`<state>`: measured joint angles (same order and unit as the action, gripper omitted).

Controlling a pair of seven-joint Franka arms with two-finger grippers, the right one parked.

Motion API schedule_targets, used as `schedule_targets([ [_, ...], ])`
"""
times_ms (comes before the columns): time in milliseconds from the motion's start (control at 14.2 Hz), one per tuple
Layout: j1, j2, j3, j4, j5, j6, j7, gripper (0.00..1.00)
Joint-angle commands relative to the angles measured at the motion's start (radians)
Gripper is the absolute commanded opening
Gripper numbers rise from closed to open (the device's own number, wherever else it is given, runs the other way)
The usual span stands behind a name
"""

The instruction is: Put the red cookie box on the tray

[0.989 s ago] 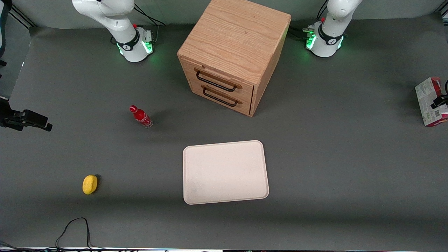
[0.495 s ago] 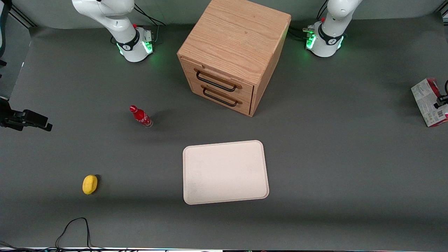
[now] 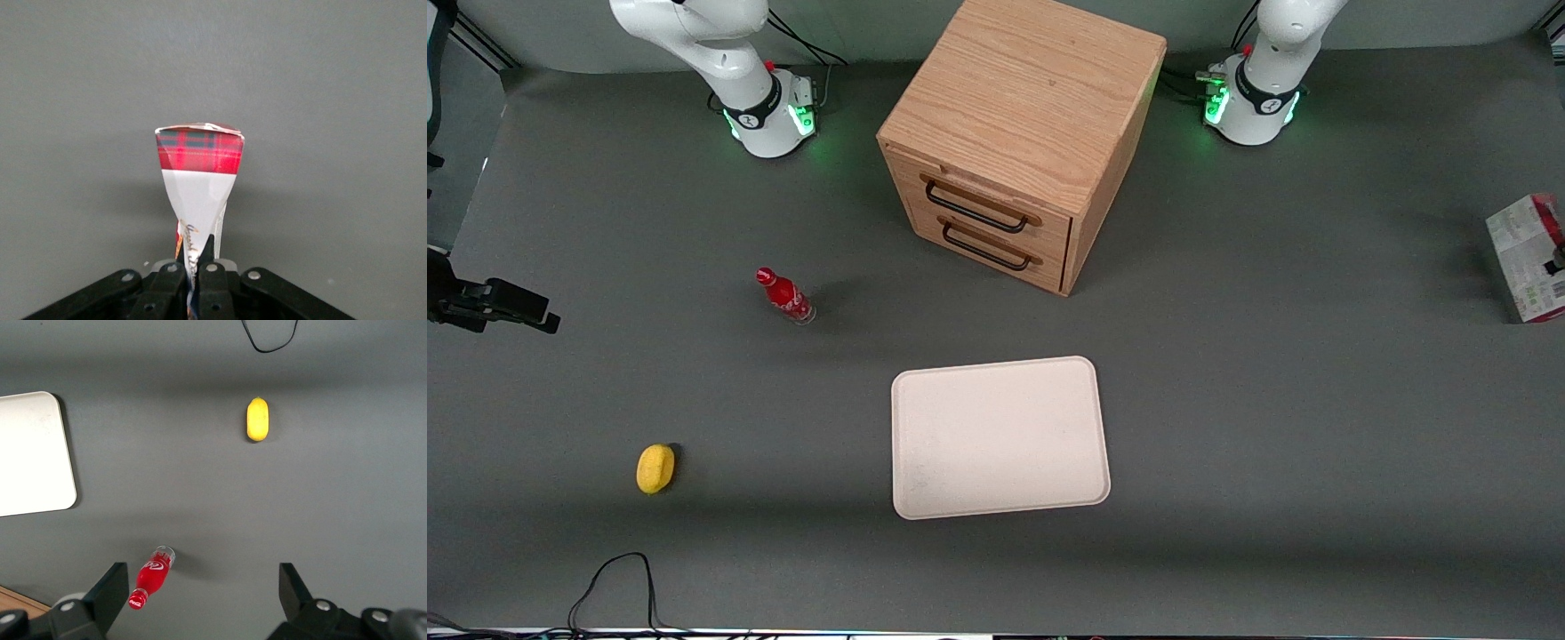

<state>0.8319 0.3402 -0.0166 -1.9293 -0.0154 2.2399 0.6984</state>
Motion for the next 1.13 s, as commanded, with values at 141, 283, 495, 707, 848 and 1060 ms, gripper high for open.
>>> schedule_targets([
  [141,-0.056,-0.067,0.007,0.338,0.066,-0.421,-0.008,0.0],
  [283,-0.068,-0.082,0.007,0.453,0.097,-0.527,-0.01,0.0],
  [495,-0.074,-0.092,0.004,0.513,0.104,-0.552,-0.002,0.0],
  [707,-0.187,-0.084,0.004,0.533,0.107,-0.554,-0.013,0.0],
  [848,-0.329,-0.079,0.006,0.549,0.15,-0.572,-0.039,0.0],
  [1060,-0.494,-0.06,0.006,0.62,0.138,-0.681,-0.25,0.0],
])
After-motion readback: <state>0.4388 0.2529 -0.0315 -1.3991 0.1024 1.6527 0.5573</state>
